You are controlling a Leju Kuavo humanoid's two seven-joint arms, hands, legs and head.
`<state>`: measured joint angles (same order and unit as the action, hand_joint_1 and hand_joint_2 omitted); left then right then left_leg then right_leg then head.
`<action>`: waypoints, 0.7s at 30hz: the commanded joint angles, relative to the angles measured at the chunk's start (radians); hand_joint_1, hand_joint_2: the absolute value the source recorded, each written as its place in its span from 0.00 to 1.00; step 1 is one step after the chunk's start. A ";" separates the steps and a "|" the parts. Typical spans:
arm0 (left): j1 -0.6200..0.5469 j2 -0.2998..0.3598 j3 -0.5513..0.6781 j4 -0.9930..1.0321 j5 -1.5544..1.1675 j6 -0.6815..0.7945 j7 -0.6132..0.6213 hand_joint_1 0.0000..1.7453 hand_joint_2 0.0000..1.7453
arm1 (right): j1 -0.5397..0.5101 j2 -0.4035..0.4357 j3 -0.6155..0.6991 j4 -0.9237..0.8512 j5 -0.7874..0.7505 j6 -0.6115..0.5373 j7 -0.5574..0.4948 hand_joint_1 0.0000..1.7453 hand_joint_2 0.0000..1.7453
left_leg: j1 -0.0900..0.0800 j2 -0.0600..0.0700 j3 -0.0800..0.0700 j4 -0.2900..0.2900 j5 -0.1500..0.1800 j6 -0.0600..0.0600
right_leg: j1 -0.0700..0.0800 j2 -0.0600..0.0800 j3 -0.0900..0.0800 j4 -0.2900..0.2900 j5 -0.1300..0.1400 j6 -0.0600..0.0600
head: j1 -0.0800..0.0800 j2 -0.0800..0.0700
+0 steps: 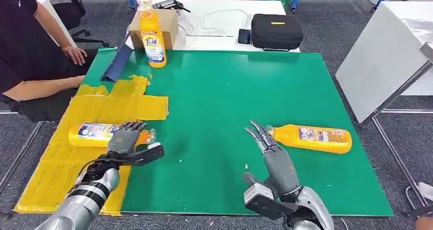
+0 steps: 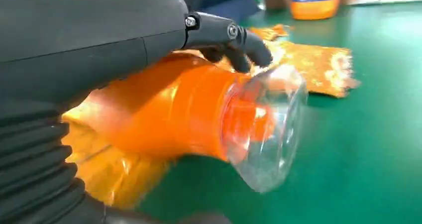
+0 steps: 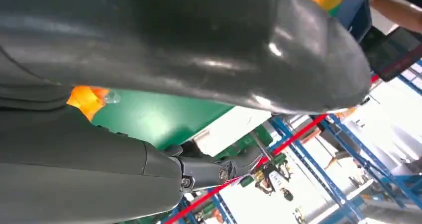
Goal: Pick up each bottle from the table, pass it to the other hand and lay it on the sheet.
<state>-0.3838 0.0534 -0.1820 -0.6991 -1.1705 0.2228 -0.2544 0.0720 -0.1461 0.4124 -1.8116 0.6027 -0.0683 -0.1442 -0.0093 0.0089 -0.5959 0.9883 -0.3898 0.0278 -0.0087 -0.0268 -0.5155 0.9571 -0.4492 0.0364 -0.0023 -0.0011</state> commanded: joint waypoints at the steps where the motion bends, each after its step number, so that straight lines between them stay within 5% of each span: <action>1: 0.156 0.000 0.069 -0.041 0.130 -0.112 -0.098 0.00 0.00 | -0.049 0.001 0.018 0.105 -0.010 0.009 -0.005 0.00 0.00 | 0.000 0.003 -0.004 -0.002 0.001 -0.002 | -0.001 0.005 -0.006 -0.001 0.003 -0.001 | 0.001 0.000; 8: 0.321 0.092 0.000 -0.331 0.583 -0.495 -0.328 0.00 0.00 | -0.153 -0.021 0.043 0.213 -0.003 0.012 -0.014 0.00 0.00 | -0.002 0.004 -0.005 -0.001 -0.003 -0.004 | -0.002 0.008 -0.008 0.000 0.002 -0.001 | 0.000 0.000; 9: 0.349 0.098 -0.014 -0.388 0.649 -0.539 -0.361 0.00 0.00 | -0.174 -0.029 0.045 0.234 0.018 0.012 0.001 0.00 1.00 | -0.002 0.002 -0.002 -0.001 -0.004 -0.003 | -0.002 0.005 -0.003 0.000 0.000 0.000 | 0.001 0.000; 15: 0.437 0.027 -0.050 -0.738 0.953 -0.672 -0.296 0.00 0.00 | -0.255 -0.063 0.012 0.367 0.159 0.031 0.103 0.00 1.00 | -0.003 0.002 -0.003 0.001 -0.004 0.000 | -0.004 0.003 -0.005 0.000 0.000 0.002 | 0.000 0.000; 21: 0.433 0.034 -0.056 -0.748 0.968 -0.672 -0.269 0.00 0.00 | -0.251 -0.060 0.008 0.367 0.163 0.032 0.100 0.00 1.00 | -0.003 0.000 -0.021 0.002 0.001 0.006 | -0.004 0.000 -0.023 0.000 0.006 0.006 | 0.001 0.000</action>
<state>0.0149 0.0835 -0.2007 -1.3254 -0.2124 -0.4437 -0.5421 -0.1178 -0.1999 0.4169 -1.5701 0.7580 -0.0462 -0.0484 -0.0129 0.0083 -0.6177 0.9900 -0.3884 0.0350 -0.0125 -0.0287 -0.5382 0.9575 -0.4436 0.0438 -0.0011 -0.0011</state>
